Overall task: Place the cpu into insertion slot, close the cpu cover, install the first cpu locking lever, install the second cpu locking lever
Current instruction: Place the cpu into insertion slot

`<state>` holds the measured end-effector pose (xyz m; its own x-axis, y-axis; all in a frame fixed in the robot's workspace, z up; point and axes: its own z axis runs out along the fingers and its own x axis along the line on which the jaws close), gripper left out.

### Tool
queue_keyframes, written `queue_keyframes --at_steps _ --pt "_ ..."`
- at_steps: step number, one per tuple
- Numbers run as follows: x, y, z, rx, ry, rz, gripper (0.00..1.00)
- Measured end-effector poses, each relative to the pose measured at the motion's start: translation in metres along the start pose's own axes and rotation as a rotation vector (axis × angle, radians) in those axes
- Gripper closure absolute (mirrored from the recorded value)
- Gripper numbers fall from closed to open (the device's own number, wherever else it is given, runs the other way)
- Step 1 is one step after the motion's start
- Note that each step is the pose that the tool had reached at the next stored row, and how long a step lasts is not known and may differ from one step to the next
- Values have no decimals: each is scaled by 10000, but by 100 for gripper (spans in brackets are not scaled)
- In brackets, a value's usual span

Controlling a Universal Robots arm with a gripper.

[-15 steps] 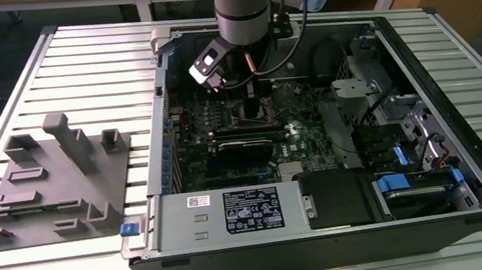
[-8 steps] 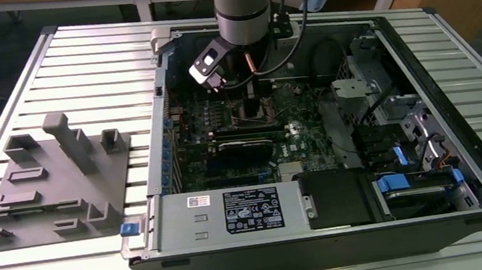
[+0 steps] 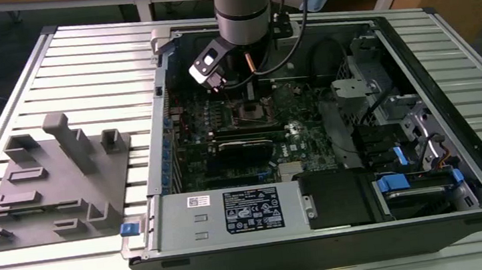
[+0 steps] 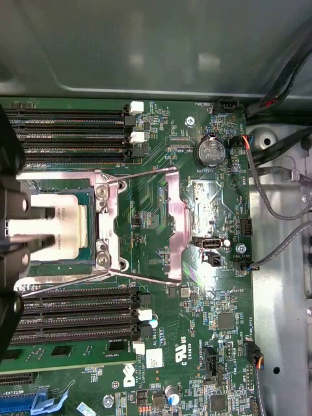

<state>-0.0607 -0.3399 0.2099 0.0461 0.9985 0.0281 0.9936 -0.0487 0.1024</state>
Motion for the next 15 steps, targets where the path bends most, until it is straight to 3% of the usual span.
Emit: queue_keyframes --at_steps 4,9,13,15 --pt "0 0 -1 0 0 0 89" --pt "0 1 -2 1 0 0 89" --pt "3 65 5 240 -12 6 89" --pt "3 74 7 268 -13 7 89"
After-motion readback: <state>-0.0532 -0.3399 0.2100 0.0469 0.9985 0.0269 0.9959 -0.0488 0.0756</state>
